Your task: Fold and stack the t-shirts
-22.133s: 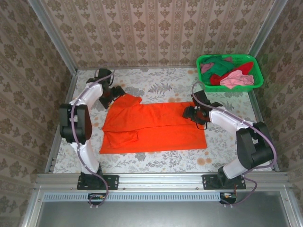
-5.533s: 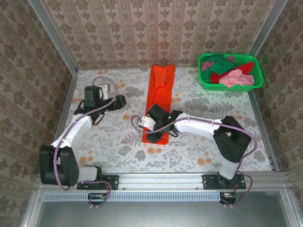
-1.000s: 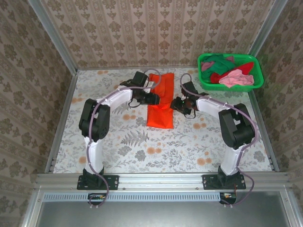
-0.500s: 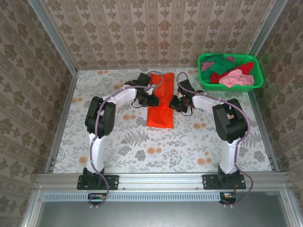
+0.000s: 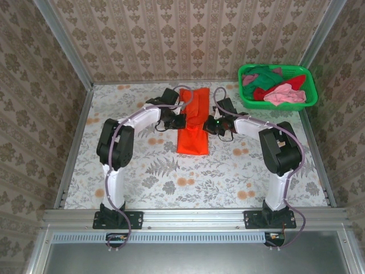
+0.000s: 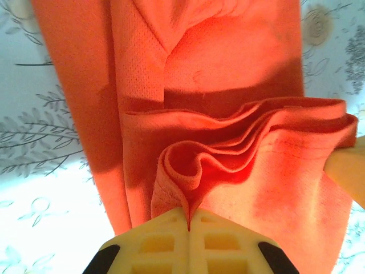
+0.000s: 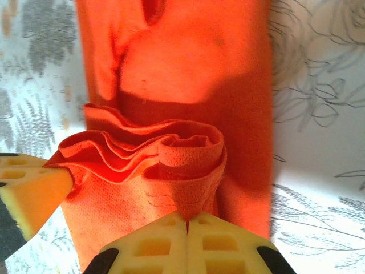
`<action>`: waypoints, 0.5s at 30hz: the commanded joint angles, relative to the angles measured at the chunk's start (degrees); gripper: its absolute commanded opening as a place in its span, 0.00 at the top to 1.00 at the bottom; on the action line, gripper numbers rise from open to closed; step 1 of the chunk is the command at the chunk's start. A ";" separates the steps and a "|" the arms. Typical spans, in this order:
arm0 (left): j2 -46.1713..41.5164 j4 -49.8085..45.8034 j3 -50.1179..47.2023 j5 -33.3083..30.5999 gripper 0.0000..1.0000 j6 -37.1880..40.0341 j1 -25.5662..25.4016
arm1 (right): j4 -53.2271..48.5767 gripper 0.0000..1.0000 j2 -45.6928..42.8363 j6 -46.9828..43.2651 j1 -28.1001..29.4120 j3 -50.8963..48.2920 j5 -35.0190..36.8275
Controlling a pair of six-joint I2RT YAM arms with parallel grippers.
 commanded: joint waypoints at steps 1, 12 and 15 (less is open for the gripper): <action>-4.50 0.49 -0.81 -2.15 1.00 -0.59 0.71 | 3.90 1.00 -1.66 -1.90 0.14 0.82 -2.70; 2.25 -1.36 3.61 -2.88 1.00 0.97 2.66 | 0.68 1.00 4.81 -2.17 0.11 7.48 -1.10; 4.87 -1.80 5.70 -3.01 1.00 1.06 2.75 | -0.77 1.00 6.15 -2.82 0.03 8.40 -0.06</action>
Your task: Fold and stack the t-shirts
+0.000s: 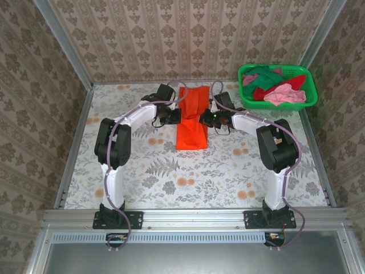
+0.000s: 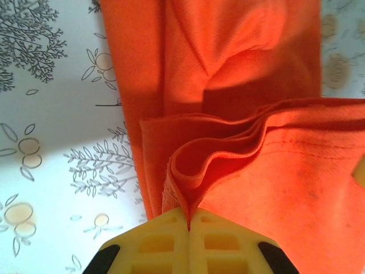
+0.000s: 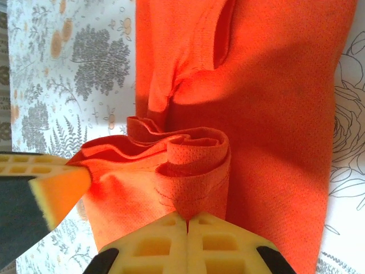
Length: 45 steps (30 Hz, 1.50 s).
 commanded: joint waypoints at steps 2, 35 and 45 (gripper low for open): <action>3.15 -1.74 3.44 -0.77 1.00 0.89 0.17 | -3.00 1.00 2.14 -1.81 0.13 1.87 1.55; -2.11 4.91 -3.13 -1.11 0.22 -0.65 1.22 | -2.24 0.30 -9.62 -8.89 0.63 -6.62 8.67; -21.45 11.00 -21.27 -4.23 0.01 -0.67 8.02 | -11.44 0.20 -17.24 -47.42 10.69 -6.52 9.89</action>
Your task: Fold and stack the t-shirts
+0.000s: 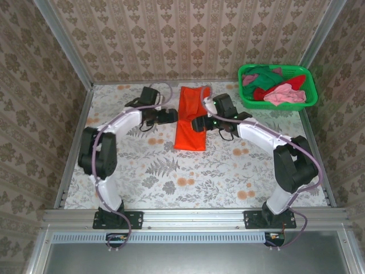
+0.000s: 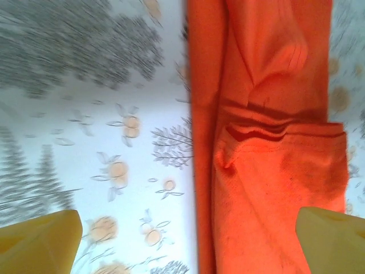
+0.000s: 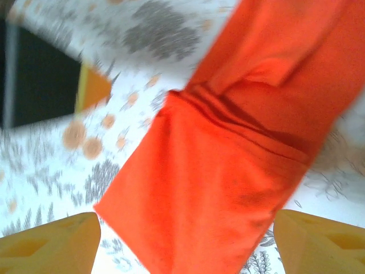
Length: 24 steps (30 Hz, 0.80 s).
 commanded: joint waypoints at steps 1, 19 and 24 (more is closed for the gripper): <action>-7.30 2.47 -6.60 -2.34 0.00 1.66 3.00 | -7.53 0.21 0.59 -19.90 4.88 1.42 2.08; -35.30 12.52 -30.04 -0.71 0.00 19.33 10.70 | -13.27 0.45 18.24 -39.95 14.06 9.98 16.70; -34.43 13.08 -29.99 0.31 0.00 19.36 10.71 | -15.79 0.62 20.77 -39.95 14.12 11.02 17.29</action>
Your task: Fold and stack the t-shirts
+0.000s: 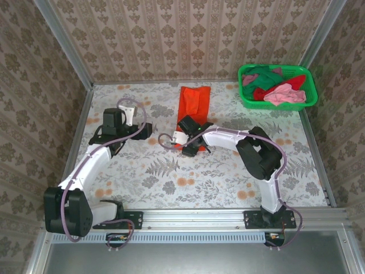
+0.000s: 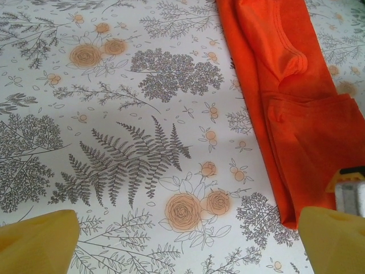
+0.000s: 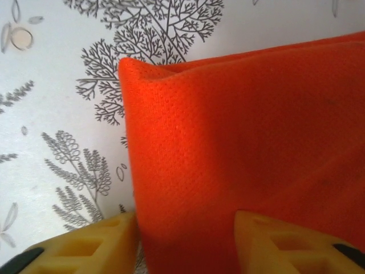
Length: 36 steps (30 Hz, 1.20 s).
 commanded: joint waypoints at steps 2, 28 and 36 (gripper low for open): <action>0.61 2.36 -0.24 1.20 0.00 1.75 0.46 | -3.57 0.82 0.92 -1.24 -0.02 0.60 1.74; 30.98 0.90 19.38 8.11 0.26 -22.55 -11.26 | -19.55 1.00 -26.99 12.21 6.65 -13.94 -13.35; 42.58 -2.11 27.51 10.73 0.48 -27.93 -12.84 | -20.05 1.00 -26.48 11.96 6.46 -14.32 -11.96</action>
